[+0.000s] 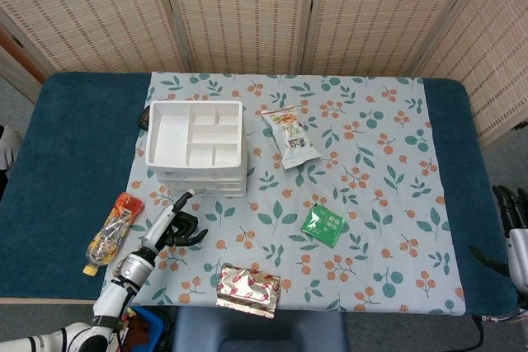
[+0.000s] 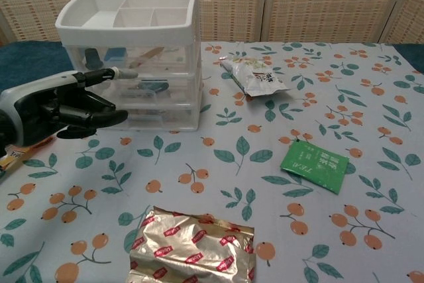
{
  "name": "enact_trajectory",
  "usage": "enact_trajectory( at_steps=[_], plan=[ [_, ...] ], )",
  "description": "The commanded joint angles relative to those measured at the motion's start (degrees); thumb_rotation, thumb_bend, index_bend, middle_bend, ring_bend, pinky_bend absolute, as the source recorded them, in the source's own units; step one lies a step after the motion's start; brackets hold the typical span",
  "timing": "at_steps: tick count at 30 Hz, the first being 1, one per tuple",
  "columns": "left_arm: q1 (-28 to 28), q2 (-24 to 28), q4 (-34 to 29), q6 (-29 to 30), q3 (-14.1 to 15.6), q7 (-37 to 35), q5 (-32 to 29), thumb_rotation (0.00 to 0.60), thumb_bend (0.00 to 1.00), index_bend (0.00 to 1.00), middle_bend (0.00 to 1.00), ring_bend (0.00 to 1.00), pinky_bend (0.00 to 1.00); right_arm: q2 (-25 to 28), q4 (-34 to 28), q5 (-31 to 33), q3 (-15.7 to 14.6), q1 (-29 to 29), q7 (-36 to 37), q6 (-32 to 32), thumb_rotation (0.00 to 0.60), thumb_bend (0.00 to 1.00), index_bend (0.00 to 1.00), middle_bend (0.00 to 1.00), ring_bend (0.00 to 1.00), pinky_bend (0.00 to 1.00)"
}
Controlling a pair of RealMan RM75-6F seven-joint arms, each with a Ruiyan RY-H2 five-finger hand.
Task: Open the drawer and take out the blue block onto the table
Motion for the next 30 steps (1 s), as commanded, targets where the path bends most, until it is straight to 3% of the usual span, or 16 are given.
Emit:
enact_trajectory(
  at_steps=[1, 14, 30],
  plan=[
    [0.7, -2.3, 0.8, 1.7, -1.1, 0.4, -1.6, 0.600, 0.31, 0.12, 0.85, 0.92, 1.00, 0.0, 0.0, 0.1, 0.0, -0.1, 0.0, 0.1, 0.600, 0.09, 0.00, 0.08, 0.03, 0.13],
    [0.8, -8.2, 3.1, 2.6, -3.9, 1.7, -5.1, 0.600, 0.31, 0.12, 0.85, 0.92, 1.00, -0.2, 0.5, 0.2, -0.1, -0.6, 0.7, 0.4, 0.600, 0.09, 0.00, 0.08, 0.03, 0.13],
    [0.3, -11.9, 5.2, 2.0, -6.4, 1.7, -6.4, 0.600, 0.31, 0.12, 0.85, 0.92, 1.00, -0.4, 1.3, 0.7, 0.0, -0.9, 1.4, 0.3, 0.600, 0.09, 0.00, 0.08, 0.03, 0.13]
  ],
)
